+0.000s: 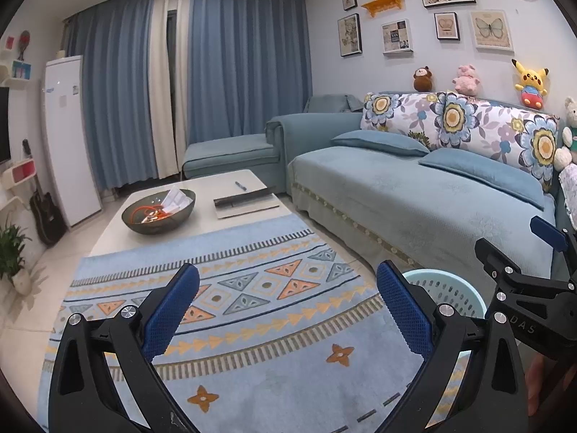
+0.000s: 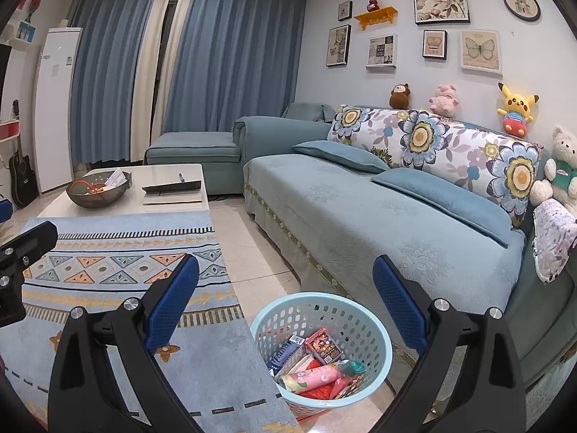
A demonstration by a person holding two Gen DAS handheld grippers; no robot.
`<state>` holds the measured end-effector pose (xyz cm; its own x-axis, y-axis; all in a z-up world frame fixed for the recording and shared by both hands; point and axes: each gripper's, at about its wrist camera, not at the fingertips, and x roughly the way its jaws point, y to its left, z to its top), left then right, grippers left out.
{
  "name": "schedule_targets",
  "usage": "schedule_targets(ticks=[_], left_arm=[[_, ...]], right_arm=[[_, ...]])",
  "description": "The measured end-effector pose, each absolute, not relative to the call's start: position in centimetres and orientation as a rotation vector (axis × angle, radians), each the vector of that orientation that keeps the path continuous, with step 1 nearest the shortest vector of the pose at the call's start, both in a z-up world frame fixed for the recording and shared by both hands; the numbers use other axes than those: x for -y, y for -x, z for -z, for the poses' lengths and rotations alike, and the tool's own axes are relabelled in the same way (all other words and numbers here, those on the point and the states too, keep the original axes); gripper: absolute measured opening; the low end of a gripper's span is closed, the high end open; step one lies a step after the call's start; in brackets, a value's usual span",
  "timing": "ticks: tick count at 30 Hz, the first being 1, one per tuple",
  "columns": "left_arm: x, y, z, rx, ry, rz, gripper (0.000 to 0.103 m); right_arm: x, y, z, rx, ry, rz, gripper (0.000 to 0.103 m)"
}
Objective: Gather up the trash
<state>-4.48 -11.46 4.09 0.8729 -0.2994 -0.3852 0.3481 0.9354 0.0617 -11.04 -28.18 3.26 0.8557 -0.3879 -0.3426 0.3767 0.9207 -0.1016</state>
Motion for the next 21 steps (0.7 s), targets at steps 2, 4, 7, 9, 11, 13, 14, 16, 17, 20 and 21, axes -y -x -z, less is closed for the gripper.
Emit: schedule_targets(ticks=[2,4,7,9,11,13,14,16,17,20,21], left_arm=[[11.49,4.49,-4.05,-0.381,-0.131,0.34,0.095],[11.5,4.5,-4.02,-0.381,-0.132,0.34,0.095],[11.5,4.5,-4.02,-0.381,-0.131,0.341,0.095],[11.52,4.54,-3.96,-0.382,-0.132,0.34,0.095],[11.52,4.52,-4.05,-0.381,-0.131,0.341,0.095],[11.56,4.54,-4.05,-0.381,-0.132,0.34,0.095],[11.57,4.55,-4.06,-0.381,-0.132,0.339,0.095],[11.6,4.57,-4.07,-0.381,-0.132,0.339,0.095],[11.61,4.6,-4.0,-0.381,-0.133,0.339,0.095],[11.64,4.6,-4.02,-0.382,-0.132,0.338,0.095],[11.64,4.6,-4.08,-0.382,-0.132,0.338,0.095]], right_arm=[[28.15,11.05,-3.24,-0.367,0.03,0.399,0.092],[28.17,11.04,-3.23,-0.369,0.028,0.398,0.092],[28.23,11.02,-3.29,-0.369,0.027,0.398,0.092],[28.26,11.03,-3.29,-0.369,0.027,0.398,0.092],[28.29,11.03,-3.29,-0.37,0.028,0.398,0.092],[28.29,11.04,-3.31,-0.369,0.028,0.398,0.092],[28.29,11.07,-3.3,-0.369,0.029,0.398,0.092],[28.26,11.11,-3.29,-0.368,0.029,0.4,0.092],[28.24,11.14,-3.29,-0.368,0.028,0.401,0.092],[28.28,11.14,-3.29,-0.368,0.028,0.401,0.092],[28.3,11.14,-3.29,-0.368,0.028,0.399,0.092]])
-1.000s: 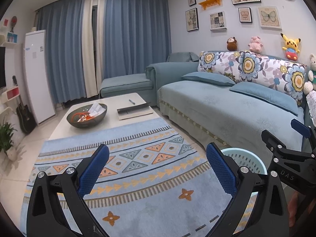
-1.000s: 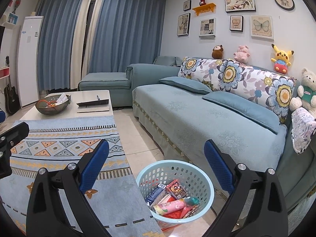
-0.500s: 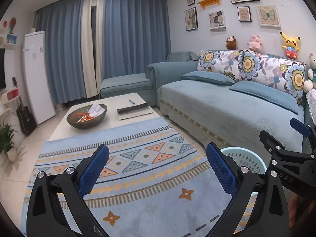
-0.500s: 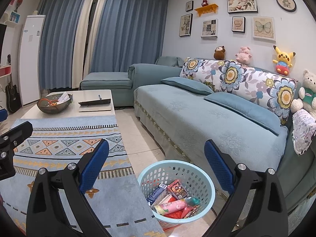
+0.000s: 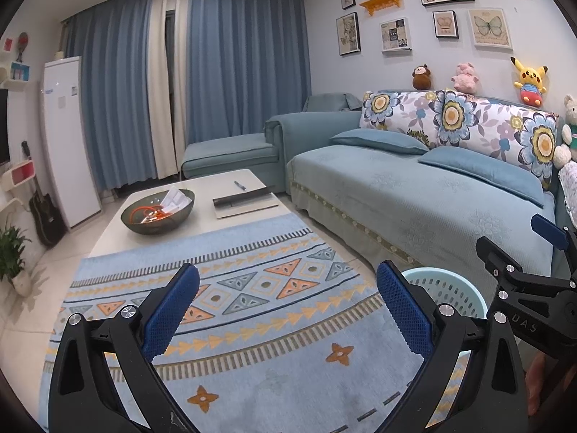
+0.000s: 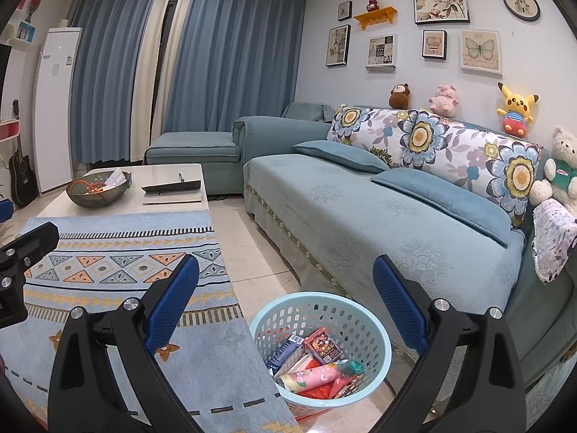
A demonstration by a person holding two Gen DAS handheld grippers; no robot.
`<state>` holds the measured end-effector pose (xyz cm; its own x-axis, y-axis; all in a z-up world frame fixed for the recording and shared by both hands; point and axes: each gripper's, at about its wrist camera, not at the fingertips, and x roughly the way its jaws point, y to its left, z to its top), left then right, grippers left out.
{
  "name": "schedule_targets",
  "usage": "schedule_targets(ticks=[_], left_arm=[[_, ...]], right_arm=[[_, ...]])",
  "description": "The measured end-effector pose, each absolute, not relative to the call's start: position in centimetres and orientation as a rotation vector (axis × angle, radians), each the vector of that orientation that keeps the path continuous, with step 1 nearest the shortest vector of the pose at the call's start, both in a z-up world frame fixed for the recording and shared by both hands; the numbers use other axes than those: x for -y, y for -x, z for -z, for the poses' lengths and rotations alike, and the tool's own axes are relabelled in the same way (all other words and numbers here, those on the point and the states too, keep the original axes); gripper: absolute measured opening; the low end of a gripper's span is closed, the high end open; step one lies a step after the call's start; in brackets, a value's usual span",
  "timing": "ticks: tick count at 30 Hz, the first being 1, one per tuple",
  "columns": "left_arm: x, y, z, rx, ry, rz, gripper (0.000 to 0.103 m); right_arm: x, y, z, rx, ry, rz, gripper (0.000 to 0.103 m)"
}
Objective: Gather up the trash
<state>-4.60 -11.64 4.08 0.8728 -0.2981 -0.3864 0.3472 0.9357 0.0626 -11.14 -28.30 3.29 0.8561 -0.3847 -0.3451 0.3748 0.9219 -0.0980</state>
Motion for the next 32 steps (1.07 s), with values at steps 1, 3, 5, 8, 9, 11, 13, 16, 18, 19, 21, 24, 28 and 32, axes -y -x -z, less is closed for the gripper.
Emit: schedule_targets(ticks=[1,3,5,8,9,11,13,16,18,19,21,24,28,32], left_arm=[[11.64,4.6,-4.11,-0.382,-0.131,0.338,0.095],[11.65,4.6,-4.04,-0.382,-0.132,0.337,0.095],[11.53,4.5,-4.04,-0.382,-0.133,0.339,0.095],[11.53,4.54,-3.99,-0.381,-0.135,0.338,0.095],[11.54,4.54,-4.01,-0.38,-0.136,0.337,0.095],[11.5,4.51,-3.93,-0.377,-0.137,0.338,0.095],[11.47,4.38,-3.92,-0.379,-0.141,0.34,0.095],[11.32,4.18,-3.66,-0.375,-0.151,0.34,0.095],[11.19,4.21,-3.56,-0.367,-0.155,0.341,0.095],[11.18,4.24,-3.56,-0.364,-0.157,0.344,0.095],[11.23,4.45,-3.49,-0.357,-0.165,0.347,0.095],[11.25,4.63,-3.68,-0.346,-0.176,0.347,0.095],[11.0,4.54,-3.81,-0.352,-0.166,0.355,0.095],[10.86,4.34,-4.0,-0.357,-0.161,0.354,0.095]], right_arm=[[28.3,11.19,-3.31,-0.369,0.026,0.4,0.092],[28.19,11.28,-3.31,-0.369,0.026,0.403,0.092],[28.18,11.31,-3.31,-0.369,0.027,0.403,0.092],[28.15,11.33,-3.34,-0.368,0.025,0.404,0.092],[28.14,11.33,-3.34,-0.368,0.025,0.405,0.092],[28.15,11.33,-3.33,-0.369,0.026,0.406,0.092],[28.08,11.33,-3.36,-0.369,0.026,0.407,0.092],[28.1,11.36,-3.37,-0.368,0.027,0.408,0.092],[28.11,11.36,-3.37,-0.368,0.027,0.409,0.092],[28.12,11.36,-3.36,-0.369,0.027,0.408,0.092],[28.16,11.41,-3.38,-0.369,0.025,0.408,0.092],[28.18,11.42,-3.39,-0.369,0.025,0.408,0.092],[28.16,11.44,-3.42,-0.368,0.026,0.408,0.093],[28.11,11.56,-3.41,-0.369,0.032,0.407,0.093]])
